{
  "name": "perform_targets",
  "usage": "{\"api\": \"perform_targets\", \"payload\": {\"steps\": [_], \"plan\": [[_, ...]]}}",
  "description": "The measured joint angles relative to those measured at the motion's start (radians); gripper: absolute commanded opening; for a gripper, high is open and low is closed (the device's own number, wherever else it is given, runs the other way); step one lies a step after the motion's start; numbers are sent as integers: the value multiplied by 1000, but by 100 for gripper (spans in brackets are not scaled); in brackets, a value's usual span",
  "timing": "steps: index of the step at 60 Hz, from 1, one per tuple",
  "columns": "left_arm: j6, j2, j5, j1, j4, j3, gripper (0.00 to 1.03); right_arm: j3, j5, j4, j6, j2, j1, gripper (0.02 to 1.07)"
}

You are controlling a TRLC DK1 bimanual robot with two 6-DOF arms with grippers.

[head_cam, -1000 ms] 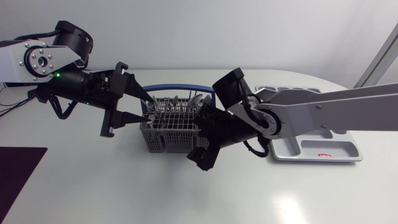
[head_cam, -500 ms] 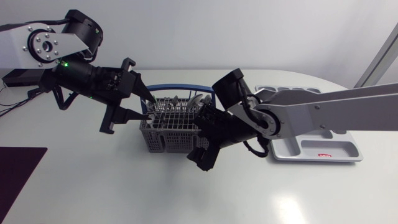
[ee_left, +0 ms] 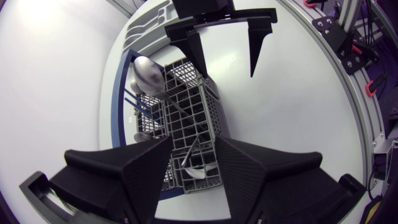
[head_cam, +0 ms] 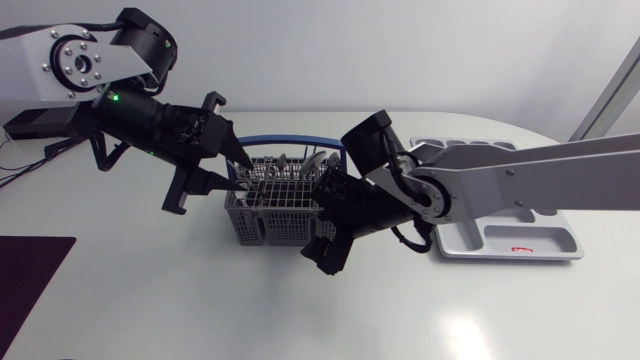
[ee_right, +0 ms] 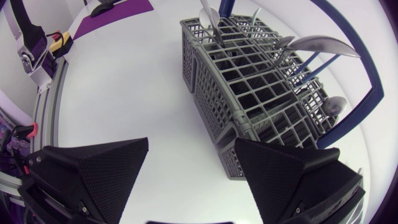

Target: Unload the cutlery basket into the drawer organizer.

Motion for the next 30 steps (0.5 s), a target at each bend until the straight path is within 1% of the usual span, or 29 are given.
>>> {"api": "perform_targets", "payload": {"steps": [4,5,7,16,21,30], "plan": [[0,0,-7,-3,-4,0,23,0,0,0,0,0,0,102],[0,0,-8,-3,-4,0,23,0,0,0,0,0,0,102],[0,0,-10,-3,-4,0,19,0,0,0,0,0,0,102],[0,0,-16,-9,-11,0,16,0,0,2,0,0,0,102],[0,0,-24,-16,-21,1,12,0,0,5,0,0,0,102],[-1,23,-38,-26,-64,39,8,0,5,18,-6,0,13,102]]}}
